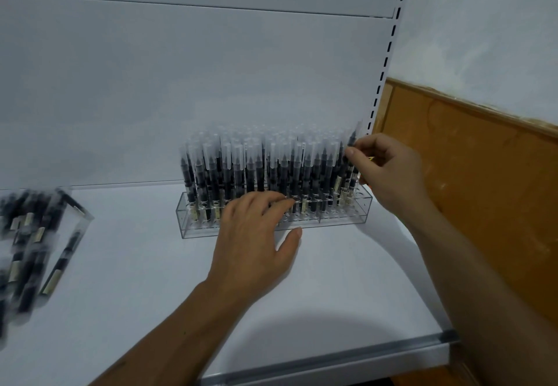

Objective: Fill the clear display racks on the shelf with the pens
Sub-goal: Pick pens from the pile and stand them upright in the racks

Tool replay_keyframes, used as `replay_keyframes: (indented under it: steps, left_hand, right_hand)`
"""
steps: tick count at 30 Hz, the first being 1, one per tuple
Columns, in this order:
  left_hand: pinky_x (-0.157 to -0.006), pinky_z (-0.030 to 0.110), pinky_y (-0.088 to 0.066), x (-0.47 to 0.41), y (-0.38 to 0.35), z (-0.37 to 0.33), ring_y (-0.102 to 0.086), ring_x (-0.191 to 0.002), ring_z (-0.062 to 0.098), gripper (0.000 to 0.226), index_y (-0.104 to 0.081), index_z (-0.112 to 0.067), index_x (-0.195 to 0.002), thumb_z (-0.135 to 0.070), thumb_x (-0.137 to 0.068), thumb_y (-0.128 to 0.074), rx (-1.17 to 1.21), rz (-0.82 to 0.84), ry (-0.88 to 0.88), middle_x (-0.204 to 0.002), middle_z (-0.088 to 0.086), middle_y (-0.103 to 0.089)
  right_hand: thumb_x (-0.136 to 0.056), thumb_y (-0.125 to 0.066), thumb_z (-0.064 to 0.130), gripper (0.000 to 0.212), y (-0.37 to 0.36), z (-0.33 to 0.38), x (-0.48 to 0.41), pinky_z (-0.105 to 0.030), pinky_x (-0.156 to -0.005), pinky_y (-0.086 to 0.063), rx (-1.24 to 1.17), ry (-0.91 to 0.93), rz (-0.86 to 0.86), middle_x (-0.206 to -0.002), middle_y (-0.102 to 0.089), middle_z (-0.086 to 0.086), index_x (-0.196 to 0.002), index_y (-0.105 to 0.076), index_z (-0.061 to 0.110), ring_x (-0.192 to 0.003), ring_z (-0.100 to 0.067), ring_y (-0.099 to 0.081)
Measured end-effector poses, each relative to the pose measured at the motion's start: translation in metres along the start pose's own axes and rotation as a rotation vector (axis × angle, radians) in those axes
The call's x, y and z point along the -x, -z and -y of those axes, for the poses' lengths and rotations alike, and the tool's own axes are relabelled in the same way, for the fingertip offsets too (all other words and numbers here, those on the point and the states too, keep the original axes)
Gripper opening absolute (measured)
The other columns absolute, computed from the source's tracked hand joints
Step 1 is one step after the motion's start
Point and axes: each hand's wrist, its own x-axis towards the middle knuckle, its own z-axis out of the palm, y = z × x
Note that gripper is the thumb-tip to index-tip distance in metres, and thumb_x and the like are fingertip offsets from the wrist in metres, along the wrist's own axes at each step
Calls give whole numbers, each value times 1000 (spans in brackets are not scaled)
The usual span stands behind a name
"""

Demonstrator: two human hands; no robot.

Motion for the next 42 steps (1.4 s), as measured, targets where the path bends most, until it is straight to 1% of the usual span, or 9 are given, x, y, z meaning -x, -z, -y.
replay_keyframes:
  steps: [5, 12, 19, 24, 26, 33, 37, 40, 42]
  left_hand:
    - [-106, 30, -20, 0, 0, 0, -46, -120, 12, 45, -62, -26, -126, -47, -87, -53, 7, 4, 2, -125, -12, -57]
    - [-105, 29, -20, 1, 2, 0, -46, -120, 11, 45, -62, -26, -125, -46, -86, -53, 21, 17, -2, -126, -12, -57]
    - [-106, 21, -18, 1, 18, 4, -43, -122, 5, 37, -60, -28, -126, -39, -91, -58, 108, -35, 8, -127, -15, -55]
    - [-99, 23, -29, 12, 58, 29, -42, -114, -4, 42, -58, -31, -128, -46, -89, -55, 144, -76, 34, -124, -20, -53]
    - [-97, 23, -31, 24, 81, 51, -43, -111, -5, 44, -60, -31, -126, -49, -87, -52, 104, -110, 84, -121, -21, -54]
    - [-88, 25, -37, 89, 154, 150, -50, -115, 7, 39, -58, -32, -125, -44, -88, -60, -72, -139, 458, -122, -20, -52]
    - [-106, 35, -37, 117, 171, 177, -43, -129, 11, 48, -50, -31, -135, -45, -90, -58, -91, -58, 587, -143, -10, -47]
    - [-112, 23, -24, 130, 169, 185, -28, -138, 2, 56, -38, -37, -144, -52, -92, -50, -93, 68, 602, -152, -16, -33]
    - [-104, 9, -17, 133, 166, 188, -22, -133, -10, 54, -36, -39, -145, -53, -94, -45, -91, 110, 607, -153, -19, -29]
  right_hand:
    - [-89, -70, 30, 9, -9, -7, 7, -48, -72, -58, 145, -76, 160, -80, -67, 8, -89, -68, 21, -71, -13, -62]
    - [-89, -69, 32, 10, -4, -3, 13, -49, -74, -57, 173, -110, 157, -81, -66, 10, -91, -68, 22, -76, -13, -64]
    - [-91, -65, 35, 5, 5, 11, 41, -45, -72, -58, 179, -110, 182, -85, -68, 13, -88, -68, 32, -69, -8, -65]
    - [-91, -64, 36, 9, -30, 48, 62, -31, -67, -56, 175, 2, 430, -79, -67, 19, -85, -64, 43, -67, -2, -64]
    - [-90, -63, 40, 3, -55, 65, 66, -31, -70, -55, 150, 41, 544, -82, -67, 20, -90, -66, 40, -72, -2, -64]
    - [-94, -48, 56, 37, -174, 121, 90, -31, -97, -46, 143, 355, 923, -125, -58, 19, -125, -58, 37, -111, 1, -54]
    - [-97, -43, 55, 45, -235, 141, 106, -30, -108, -32, 173, 492, 1032, -146, -44, 12, -138, -47, 35, -134, -12, -37]
    - [-98, -39, 56, 56, -265, 150, 112, -31, -116, -20, 206, 561, 1064, -159, -29, 2, -148, -36, 31, -145, -17, -23]
    - [-98, -35, 59, 59, -274, 148, 114, -29, -117, -16, 192, 561, 1077, -160, -25, 3, -151, -34, 32, -147, -13, -19]
